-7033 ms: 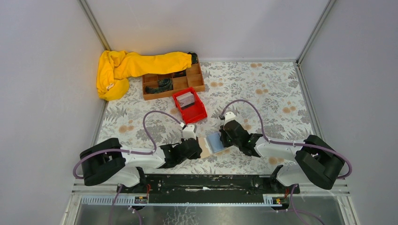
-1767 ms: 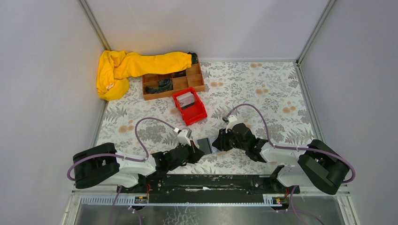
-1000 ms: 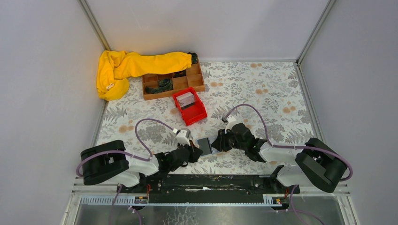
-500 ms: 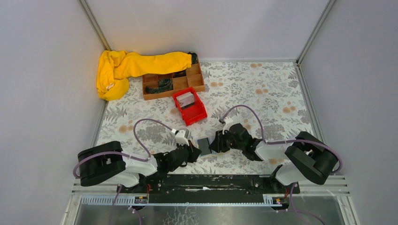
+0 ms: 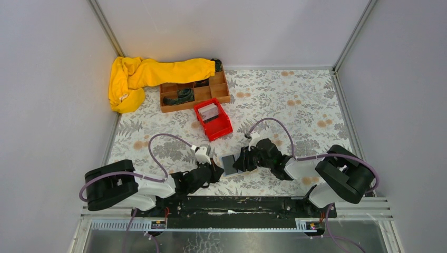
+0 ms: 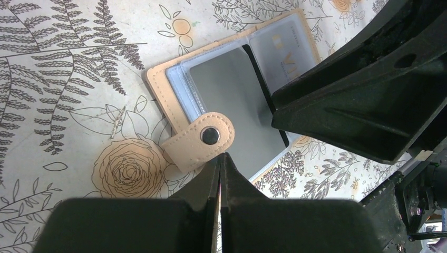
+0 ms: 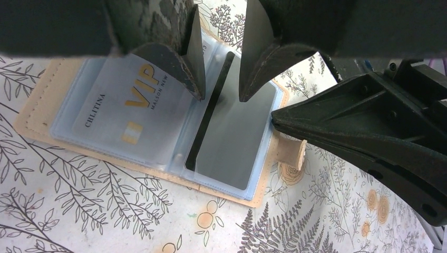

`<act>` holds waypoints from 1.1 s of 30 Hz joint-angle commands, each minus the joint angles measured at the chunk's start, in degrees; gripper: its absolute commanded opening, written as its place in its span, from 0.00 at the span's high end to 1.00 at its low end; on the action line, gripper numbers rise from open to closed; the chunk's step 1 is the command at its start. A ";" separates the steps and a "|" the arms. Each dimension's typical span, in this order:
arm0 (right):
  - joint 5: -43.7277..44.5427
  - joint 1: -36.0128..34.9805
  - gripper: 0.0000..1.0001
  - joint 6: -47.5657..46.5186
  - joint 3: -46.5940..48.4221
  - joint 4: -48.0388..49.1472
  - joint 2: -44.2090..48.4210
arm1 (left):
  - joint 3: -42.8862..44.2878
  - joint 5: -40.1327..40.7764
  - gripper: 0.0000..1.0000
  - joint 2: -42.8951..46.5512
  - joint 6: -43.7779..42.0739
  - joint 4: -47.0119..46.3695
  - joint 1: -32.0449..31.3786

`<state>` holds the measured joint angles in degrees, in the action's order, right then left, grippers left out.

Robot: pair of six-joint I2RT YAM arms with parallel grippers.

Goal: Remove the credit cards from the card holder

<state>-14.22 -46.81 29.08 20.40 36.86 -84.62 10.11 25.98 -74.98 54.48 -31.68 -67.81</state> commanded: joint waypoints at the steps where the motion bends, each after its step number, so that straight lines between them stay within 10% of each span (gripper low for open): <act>1: -1.62 0.32 0.62 0.27 1.56 1.77 -1.43 | -1.34 1.90 1.00 -2.05 -0.31 -0.85 -0.18; 33: -8.65 0.31 0.64 1.90 1.31 6.17 1.20 | -1.50 1.77 1.00 -5.34 0.22 -3.34 -0.10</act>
<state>-16.56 -46.02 29.80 20.49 37.69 -83.42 10.09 26.52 -79.50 54.57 -38.04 -67.81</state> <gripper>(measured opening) 0.364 0.009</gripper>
